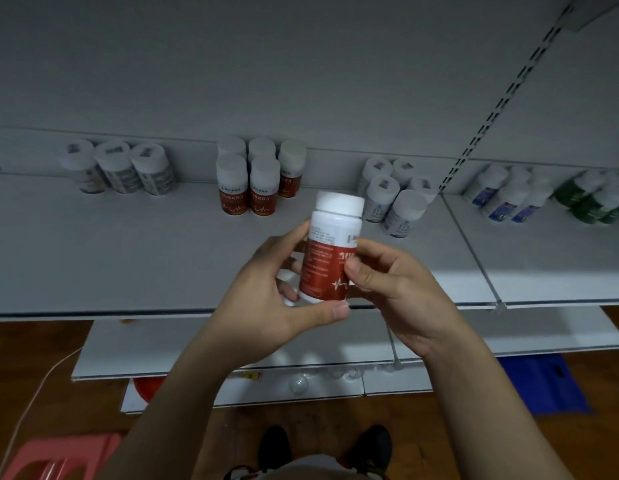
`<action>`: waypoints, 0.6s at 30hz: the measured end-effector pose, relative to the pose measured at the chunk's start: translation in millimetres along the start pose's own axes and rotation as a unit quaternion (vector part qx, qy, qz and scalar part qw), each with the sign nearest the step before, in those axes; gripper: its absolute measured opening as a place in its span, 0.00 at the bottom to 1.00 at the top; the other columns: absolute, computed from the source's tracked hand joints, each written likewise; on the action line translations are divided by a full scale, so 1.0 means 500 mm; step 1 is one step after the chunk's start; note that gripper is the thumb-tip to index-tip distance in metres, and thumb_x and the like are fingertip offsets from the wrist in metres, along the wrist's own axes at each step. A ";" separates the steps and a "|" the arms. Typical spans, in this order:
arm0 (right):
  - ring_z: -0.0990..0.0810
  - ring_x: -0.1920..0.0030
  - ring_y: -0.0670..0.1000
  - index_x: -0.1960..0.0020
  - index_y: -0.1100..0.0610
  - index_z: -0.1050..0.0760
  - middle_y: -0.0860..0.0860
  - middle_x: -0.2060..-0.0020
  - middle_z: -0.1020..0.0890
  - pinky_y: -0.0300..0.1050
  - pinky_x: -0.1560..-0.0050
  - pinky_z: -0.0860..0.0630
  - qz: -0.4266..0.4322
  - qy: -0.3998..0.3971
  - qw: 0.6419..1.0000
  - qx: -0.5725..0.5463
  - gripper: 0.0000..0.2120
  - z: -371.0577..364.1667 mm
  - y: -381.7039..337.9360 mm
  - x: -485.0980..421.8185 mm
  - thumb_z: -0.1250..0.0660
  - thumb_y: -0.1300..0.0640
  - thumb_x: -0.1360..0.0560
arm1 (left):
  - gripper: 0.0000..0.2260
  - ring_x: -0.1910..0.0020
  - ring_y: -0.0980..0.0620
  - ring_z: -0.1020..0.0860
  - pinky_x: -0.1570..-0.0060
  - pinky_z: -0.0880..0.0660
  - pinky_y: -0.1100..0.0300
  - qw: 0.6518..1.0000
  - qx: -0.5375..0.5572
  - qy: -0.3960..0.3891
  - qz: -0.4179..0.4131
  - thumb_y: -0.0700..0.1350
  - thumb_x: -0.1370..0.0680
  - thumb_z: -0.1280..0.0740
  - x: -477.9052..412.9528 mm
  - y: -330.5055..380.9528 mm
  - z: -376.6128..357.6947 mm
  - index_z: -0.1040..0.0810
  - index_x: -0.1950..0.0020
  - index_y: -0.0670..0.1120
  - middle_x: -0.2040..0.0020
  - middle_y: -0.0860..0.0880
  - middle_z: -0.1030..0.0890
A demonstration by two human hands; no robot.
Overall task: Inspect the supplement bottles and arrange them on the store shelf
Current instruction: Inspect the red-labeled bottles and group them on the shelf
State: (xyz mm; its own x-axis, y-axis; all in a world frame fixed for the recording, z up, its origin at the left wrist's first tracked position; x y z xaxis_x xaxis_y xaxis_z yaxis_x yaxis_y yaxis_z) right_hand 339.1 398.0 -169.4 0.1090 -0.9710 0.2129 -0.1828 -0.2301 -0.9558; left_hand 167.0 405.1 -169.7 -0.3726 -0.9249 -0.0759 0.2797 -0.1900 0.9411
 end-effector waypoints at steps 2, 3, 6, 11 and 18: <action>0.17 0.48 0.58 0.40 0.62 0.21 0.63 0.46 0.17 0.49 0.43 0.21 -0.007 -0.002 1.000 0.007 0.23 -0.007 0.003 -0.002 0.29 0.56 0.33 | 0.42 0.47 0.61 0.24 0.54 0.23 0.66 1.000 -0.002 0.025 0.015 0.64 0.41 0.24 -0.003 -0.001 -0.001 0.32 0.28 0.61 0.44 0.54 0.27; 0.18 0.48 0.58 0.39 0.62 0.21 0.64 0.45 0.18 0.50 0.42 0.22 -0.008 0.001 1.000 0.005 0.24 -0.010 0.004 -0.003 0.29 0.55 0.34 | 0.42 0.48 0.61 0.24 0.54 0.23 0.67 0.999 0.003 0.034 0.018 0.62 0.41 0.25 -0.004 -0.001 -0.001 0.31 0.28 0.61 0.45 0.53 0.27; 0.18 0.49 0.55 0.41 0.61 0.22 0.61 0.47 0.17 0.49 0.45 0.20 0.000 0.005 1.000 -0.018 0.20 -0.008 0.008 -0.007 0.31 0.55 0.31 | 0.42 0.50 0.59 0.22 0.54 0.22 0.63 0.998 0.019 0.061 0.026 0.59 0.42 0.24 -0.004 -0.007 0.006 0.30 0.28 0.57 0.46 0.52 0.24; 0.16 0.55 0.50 0.43 0.59 0.24 0.54 0.55 0.15 0.42 0.55 0.20 -0.008 -0.005 1.000 -0.030 0.15 0.000 0.005 -0.008 0.34 0.59 0.29 | 0.38 0.53 0.54 0.18 0.52 0.19 0.49 0.991 0.086 0.084 0.050 0.54 0.41 0.22 0.005 -0.013 0.010 0.29 0.33 0.61 0.48 0.58 0.20; 0.18 0.54 0.53 0.44 0.59 0.22 0.55 0.56 0.16 0.50 0.51 0.21 -0.013 0.023 1.000 0.004 0.18 0.003 0.008 -0.008 0.29 0.57 0.33 | 0.38 0.46 0.58 0.20 0.52 0.24 0.66 0.999 0.042 0.018 0.028 0.60 0.36 0.24 0.005 -0.014 -0.002 0.33 0.29 0.58 0.44 0.59 0.19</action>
State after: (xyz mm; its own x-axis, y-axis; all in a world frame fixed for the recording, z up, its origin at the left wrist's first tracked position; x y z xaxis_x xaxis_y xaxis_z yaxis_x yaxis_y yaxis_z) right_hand 339.6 400.9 -174.4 0.0692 -0.9668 0.2458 -0.1721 -0.2543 -0.9517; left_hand 165.0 403.8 -176.7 -0.3265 -0.9447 -0.0316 0.2239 -0.1098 0.9684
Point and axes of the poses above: each hand's wrist, its own x-axis away from the middle knuckle, its own z-axis out of the back of the hand, y = z × x, the point moved 3 cm from there along -x, towards the middle knuckle
